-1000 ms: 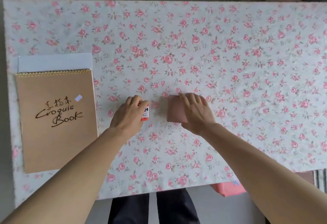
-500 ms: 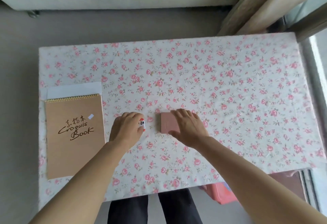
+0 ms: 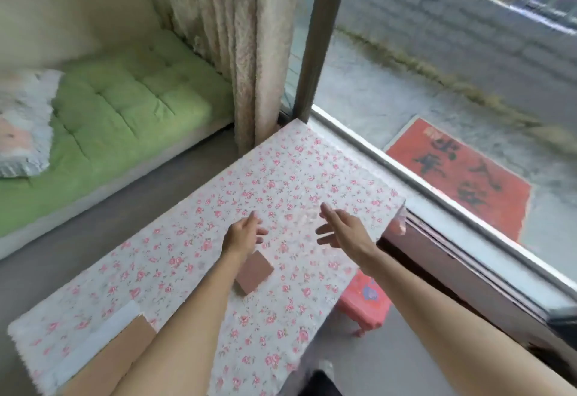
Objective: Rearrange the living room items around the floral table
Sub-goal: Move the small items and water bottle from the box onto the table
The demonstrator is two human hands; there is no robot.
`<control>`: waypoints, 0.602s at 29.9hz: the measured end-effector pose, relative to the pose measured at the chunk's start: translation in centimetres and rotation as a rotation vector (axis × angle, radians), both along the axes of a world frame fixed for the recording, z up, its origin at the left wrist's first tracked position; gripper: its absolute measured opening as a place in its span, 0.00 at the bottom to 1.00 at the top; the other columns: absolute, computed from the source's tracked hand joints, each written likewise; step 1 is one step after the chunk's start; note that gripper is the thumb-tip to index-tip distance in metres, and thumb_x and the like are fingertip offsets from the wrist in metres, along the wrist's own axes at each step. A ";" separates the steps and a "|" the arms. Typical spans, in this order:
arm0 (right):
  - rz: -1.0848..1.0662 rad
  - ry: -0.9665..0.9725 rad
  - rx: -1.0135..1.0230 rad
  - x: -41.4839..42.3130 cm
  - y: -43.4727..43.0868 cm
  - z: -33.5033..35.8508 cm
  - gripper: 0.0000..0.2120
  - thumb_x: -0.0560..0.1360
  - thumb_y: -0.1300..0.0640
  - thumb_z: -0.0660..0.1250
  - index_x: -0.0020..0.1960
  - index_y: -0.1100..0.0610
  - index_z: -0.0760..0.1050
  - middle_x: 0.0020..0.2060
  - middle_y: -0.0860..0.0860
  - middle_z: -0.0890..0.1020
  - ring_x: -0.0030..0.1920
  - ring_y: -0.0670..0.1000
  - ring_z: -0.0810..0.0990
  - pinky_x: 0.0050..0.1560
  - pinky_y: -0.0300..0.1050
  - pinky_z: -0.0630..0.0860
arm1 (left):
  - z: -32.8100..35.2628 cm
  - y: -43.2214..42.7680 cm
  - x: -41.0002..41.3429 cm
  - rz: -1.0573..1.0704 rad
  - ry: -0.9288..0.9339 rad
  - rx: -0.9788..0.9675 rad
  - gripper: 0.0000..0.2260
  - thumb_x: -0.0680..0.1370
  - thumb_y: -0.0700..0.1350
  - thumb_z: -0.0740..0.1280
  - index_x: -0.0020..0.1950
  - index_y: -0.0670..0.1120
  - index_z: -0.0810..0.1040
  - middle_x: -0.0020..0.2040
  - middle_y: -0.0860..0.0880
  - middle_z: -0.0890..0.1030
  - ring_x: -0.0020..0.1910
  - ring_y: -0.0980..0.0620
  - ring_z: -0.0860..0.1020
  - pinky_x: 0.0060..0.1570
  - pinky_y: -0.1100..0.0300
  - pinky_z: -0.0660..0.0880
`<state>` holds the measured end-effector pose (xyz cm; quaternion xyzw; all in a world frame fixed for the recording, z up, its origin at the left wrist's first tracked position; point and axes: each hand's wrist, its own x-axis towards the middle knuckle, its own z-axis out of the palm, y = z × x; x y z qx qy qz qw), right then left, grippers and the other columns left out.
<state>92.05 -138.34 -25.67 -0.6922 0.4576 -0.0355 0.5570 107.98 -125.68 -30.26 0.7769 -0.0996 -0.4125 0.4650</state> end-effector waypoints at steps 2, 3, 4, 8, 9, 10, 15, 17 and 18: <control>-0.099 -0.020 -0.015 -3.1 -0.4 1.7 0.30 0.73 0.33 0.58 0.61 0.57 0.74 0.49 0.55 0.84 0.45 0.52 0.85 0.56 0.53 0.79 | 1.0 -2.8 -1.9 -0.071 -0.002 -0.030 0.21 0.81 0.57 0.51 0.58 0.44 0.77 0.51 0.47 0.82 0.49 0.48 0.79 0.46 0.57 0.74; -0.160 -0.039 -0.030 -5.5 -0.7 2.7 0.32 0.71 0.31 0.58 0.60 0.56 0.75 0.49 0.55 0.84 0.44 0.53 0.86 0.56 0.53 0.79 | 1.8 -4.5 -3.7 -0.120 0.010 -0.054 0.21 0.81 0.57 0.52 0.58 0.45 0.77 0.51 0.47 0.82 0.49 0.48 0.79 0.50 0.54 0.74; -0.236 -0.058 -0.054 -7.9 -1.0 3.7 0.34 0.68 0.28 0.59 0.57 0.55 0.75 0.48 0.54 0.84 0.44 0.53 0.86 0.55 0.53 0.79 | 2.3 -6.2 -5.6 -0.180 0.028 -0.062 0.21 0.81 0.58 0.52 0.57 0.45 0.77 0.51 0.47 0.82 0.48 0.48 0.79 0.52 0.52 0.73; -0.544 -0.075 -0.154 -18.7 -1.1 6.1 0.30 0.66 0.26 0.59 0.49 0.51 0.77 0.45 0.53 0.84 0.40 0.50 0.85 0.46 0.47 0.80 | 4.3 -11.3 -14.9 -0.413 0.055 -0.108 0.20 0.80 0.58 0.53 0.57 0.45 0.76 0.50 0.47 0.81 0.46 0.49 0.78 0.49 0.54 0.70; -0.660 -0.073 -0.168 -23.3 -0.5 6.7 0.25 0.70 0.30 0.59 0.48 0.50 0.76 0.45 0.53 0.84 0.40 0.51 0.85 0.46 0.47 0.79 | 4.9 -12.6 -19.2 -0.518 0.053 -0.111 0.20 0.81 0.57 0.53 0.57 0.45 0.76 0.50 0.46 0.81 0.46 0.49 0.78 0.46 0.55 0.71; -0.685 -0.067 -0.168 -24.4 -0.4 6.7 0.22 0.73 0.32 0.58 0.47 0.50 0.76 0.44 0.53 0.84 0.40 0.51 0.86 0.47 0.48 0.78 | 4.9 -12.9 -20.1 -0.536 0.069 -0.102 0.19 0.81 0.57 0.53 0.56 0.45 0.76 0.48 0.46 0.81 0.45 0.48 0.78 0.44 0.56 0.71; -1.111 -0.064 -0.219 -41.3 5.2 7.8 0.24 0.70 0.30 0.60 0.45 0.52 0.75 0.39 0.52 0.83 0.36 0.50 0.83 0.46 0.47 0.77 | 5.5 -15.0 -38.2 -0.916 0.139 -0.108 0.21 0.81 0.56 0.55 0.57 0.40 0.77 0.38 0.47 0.81 0.42 0.44 0.78 0.59 0.44 0.73; -1.284 -0.089 -0.228 -50.0 9.7 7.9 0.19 0.74 0.36 0.61 0.43 0.53 0.74 0.37 0.52 0.81 0.33 0.49 0.80 0.37 0.40 0.75 | 6.0 -13.4 -48.3 -1.096 0.135 -0.113 0.20 0.81 0.56 0.54 0.54 0.42 0.77 0.39 0.47 0.82 0.46 0.42 0.78 0.61 0.43 0.73; -1.320 -0.096 -0.212 -52.3 11.3 8.2 0.18 0.76 0.39 0.62 0.41 0.54 0.74 0.36 0.53 0.80 0.31 0.48 0.78 0.33 0.38 0.72 | 6.3 -12.7 -51.4 -1.138 0.138 -0.124 0.20 0.81 0.56 0.54 0.53 0.42 0.77 0.40 0.46 0.82 0.48 0.41 0.78 0.61 0.43 0.73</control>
